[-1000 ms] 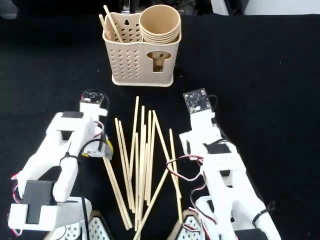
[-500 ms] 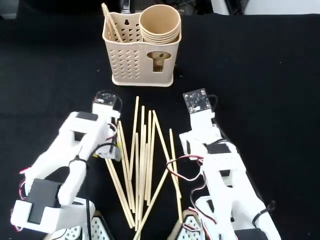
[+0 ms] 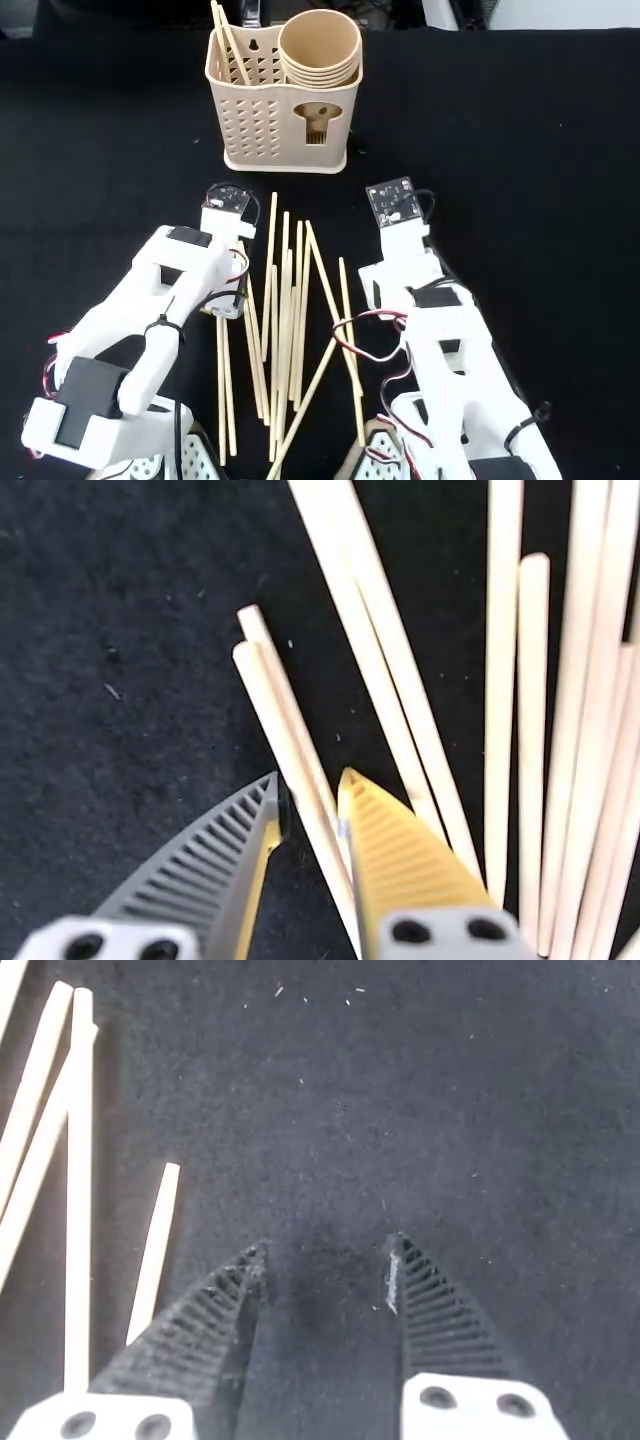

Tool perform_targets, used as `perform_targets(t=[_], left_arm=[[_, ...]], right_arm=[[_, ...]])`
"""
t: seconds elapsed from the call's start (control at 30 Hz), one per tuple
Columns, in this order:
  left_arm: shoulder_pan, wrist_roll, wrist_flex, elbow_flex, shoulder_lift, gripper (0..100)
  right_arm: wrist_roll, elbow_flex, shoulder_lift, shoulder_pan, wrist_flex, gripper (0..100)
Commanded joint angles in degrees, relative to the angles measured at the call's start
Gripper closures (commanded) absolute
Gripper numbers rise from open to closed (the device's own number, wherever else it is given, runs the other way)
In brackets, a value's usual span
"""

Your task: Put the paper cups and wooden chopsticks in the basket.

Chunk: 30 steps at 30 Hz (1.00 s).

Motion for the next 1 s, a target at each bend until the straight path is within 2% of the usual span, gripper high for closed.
perform_targets(t=[0.0, 0.17, 0.27, 0.33, 0.43, 0.7, 0.97], left_arm=[[-0.04, 0.35, -0.62, -0.57, 0.0, 90], [-0.13, -0.09, -0.44, -2.07, -0.53, 90], [-0.13, -0.09, -0.62, -3.47, -0.53, 97], [-0.75, -0.09, -0.62, -3.91, -0.53, 97], [-4.09, -1.23, -0.7, -4.62, -0.09, 97], [-16.66, -11.34, -0.7, -9.89, -0.09, 97], [-17.8, -9.93, -0.62, -13.23, -0.09, 97]], right_arm=[[0.0, -0.22, -1.45, -0.18, -1.14, 80.8], [0.0, -0.13, -1.45, -0.18, -1.14, 80.8], [0.0, -0.13, -1.45, -0.18, -1.14, 80.8], [0.0, -0.13, -1.45, -0.18, -1.14, 80.8], [0.0, -0.13, -1.45, -0.18, -1.14, 80.8], [0.0, -0.13, -1.45, -0.18, -1.14, 80.8], [0.0, -0.13, -1.45, -0.18, -1.14, 80.8]])
